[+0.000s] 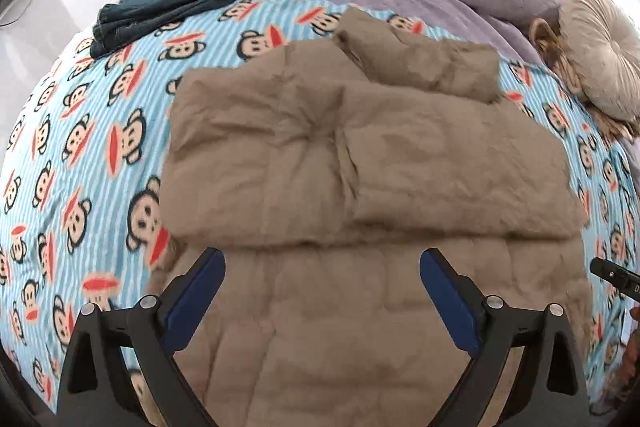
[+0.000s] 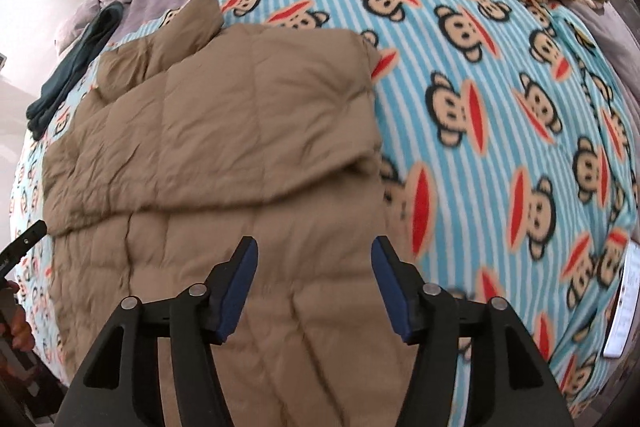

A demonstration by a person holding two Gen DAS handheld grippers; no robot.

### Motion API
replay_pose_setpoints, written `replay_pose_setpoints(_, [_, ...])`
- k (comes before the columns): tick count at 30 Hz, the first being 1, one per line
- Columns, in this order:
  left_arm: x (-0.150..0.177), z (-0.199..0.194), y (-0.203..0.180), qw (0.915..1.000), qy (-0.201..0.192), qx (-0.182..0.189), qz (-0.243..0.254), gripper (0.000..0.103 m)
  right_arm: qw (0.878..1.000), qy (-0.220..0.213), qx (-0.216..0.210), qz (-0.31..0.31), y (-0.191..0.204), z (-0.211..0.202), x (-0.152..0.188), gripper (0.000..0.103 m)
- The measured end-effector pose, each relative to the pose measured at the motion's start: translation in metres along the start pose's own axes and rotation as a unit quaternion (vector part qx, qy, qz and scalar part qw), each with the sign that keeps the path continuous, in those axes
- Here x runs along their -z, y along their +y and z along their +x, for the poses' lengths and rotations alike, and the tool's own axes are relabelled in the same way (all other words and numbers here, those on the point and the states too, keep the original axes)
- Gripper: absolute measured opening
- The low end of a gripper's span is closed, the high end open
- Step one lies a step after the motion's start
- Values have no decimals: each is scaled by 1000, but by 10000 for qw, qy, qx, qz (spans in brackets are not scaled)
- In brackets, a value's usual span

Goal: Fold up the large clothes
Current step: 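Open both tools and release the folded jacket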

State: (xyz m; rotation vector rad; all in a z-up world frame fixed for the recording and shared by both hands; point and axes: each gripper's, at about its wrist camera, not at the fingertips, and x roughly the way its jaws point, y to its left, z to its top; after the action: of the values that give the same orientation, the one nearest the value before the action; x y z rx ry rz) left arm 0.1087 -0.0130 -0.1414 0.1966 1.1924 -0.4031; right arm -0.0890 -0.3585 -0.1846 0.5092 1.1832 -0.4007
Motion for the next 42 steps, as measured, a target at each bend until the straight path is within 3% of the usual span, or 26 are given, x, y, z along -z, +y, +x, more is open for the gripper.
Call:
replay_pose_setpoints(3, [14,-8,-7,9999,86,38,38,99,10000,69,-30,-44,2,-7,17,65])
replay_pose_setpoints(6, [32,-19,-13,9999,141,23,81,99,9999,98,-93,-69,4,-16,32,78])
replay_pose_setpoints(13, [78,-44,-23,9996,276,-59,-11,102,9994,181,-259,-141,3,-33,66,80])
replay_pose_setpoints(14, [87,-48,-25,9995,298,-109,-43,102,9993,173,-284,-140,2,-36,71,84])
replay_pose_setpoints(16, [98,-53,-26,9993,329,-140,-119,102,9991,166,-363,-172,0,-40,80,103])
replay_pose_setpoints(23, [134,-72,-30,9975,356,-410,-459,102,9968,375,-607,-362,-9,-44,103,103])
replay_pose_setpoints(28, [148,-81,-26,9971,328,-434,-534,102,9948,601,-511,-640,-5,-50,115,103])
replay_pose_setpoints(38, [167,-69,3,9986,487,-101,-193,102,9957,694,-515,331,-1,-45,152,103])
replay_pose_setpoints(42, [179,-67,19,9980,593,66,-207,102,9955,771,-373,417,11,-42,173,103])
